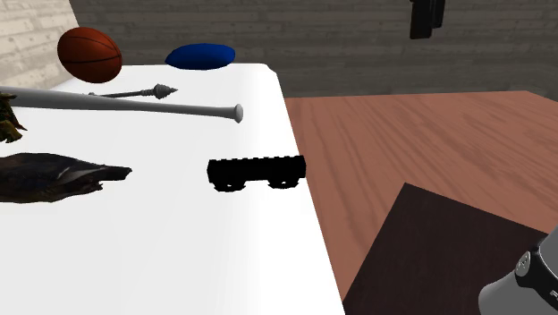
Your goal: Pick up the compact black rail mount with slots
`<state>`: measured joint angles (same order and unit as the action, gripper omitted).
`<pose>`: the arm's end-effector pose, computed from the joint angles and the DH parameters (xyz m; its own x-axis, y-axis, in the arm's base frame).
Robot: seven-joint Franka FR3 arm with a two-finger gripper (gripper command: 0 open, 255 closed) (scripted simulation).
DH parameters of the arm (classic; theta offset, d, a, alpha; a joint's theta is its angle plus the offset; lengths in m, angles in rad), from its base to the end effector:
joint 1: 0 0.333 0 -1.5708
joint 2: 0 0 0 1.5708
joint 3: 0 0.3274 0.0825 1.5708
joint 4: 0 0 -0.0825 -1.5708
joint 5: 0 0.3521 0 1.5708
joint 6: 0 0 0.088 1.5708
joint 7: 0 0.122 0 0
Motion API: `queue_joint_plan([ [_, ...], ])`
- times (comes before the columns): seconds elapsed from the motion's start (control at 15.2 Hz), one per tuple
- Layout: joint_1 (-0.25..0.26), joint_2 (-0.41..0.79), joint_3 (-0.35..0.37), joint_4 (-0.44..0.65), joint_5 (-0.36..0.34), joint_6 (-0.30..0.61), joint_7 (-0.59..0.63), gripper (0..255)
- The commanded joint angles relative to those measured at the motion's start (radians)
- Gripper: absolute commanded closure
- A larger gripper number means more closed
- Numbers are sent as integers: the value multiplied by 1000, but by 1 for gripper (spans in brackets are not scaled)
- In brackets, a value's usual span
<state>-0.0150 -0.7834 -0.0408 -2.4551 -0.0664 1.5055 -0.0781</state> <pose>0.2519 -0.0254 0.5348 0.9851 0.0352 -0.1682 0.0398 -0.9989 0.0242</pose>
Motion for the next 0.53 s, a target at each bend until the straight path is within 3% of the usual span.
queue_joint_plan([
  [0.0, 0, 0, 0, 0, 0, 0, 0, 0],
  [0.46, 43, 179, -19, -57, -18, 279, -89, 0],
])
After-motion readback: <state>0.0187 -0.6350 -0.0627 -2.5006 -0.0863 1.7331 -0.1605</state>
